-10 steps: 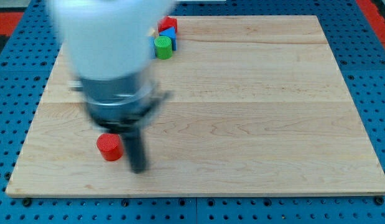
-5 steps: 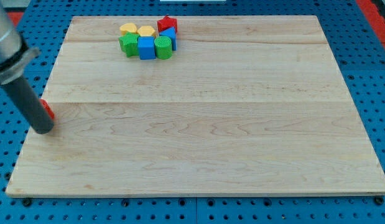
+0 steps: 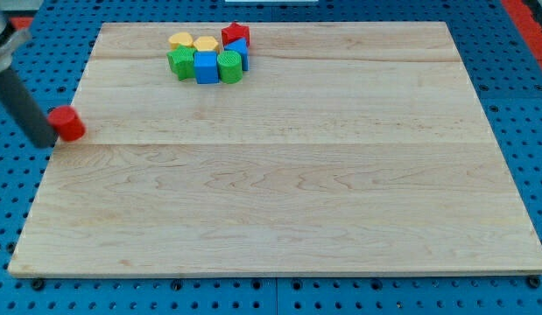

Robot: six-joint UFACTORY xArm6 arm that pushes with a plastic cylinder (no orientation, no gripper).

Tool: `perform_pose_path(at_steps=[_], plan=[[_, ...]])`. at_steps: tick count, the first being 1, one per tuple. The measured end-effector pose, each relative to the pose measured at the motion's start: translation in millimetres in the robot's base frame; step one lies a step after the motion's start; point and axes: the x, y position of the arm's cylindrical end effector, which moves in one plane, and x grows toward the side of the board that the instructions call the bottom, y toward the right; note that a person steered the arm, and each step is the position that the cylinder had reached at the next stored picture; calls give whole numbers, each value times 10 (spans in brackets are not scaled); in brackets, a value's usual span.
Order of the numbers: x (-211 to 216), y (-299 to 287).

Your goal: Push red circle into group of blocks

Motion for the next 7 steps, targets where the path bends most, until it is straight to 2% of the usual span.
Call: perform_pose_path(at_steps=[1, 2, 4, 7], plan=[[-456, 294], [-292, 431], [-366, 890], [-1664, 891]])
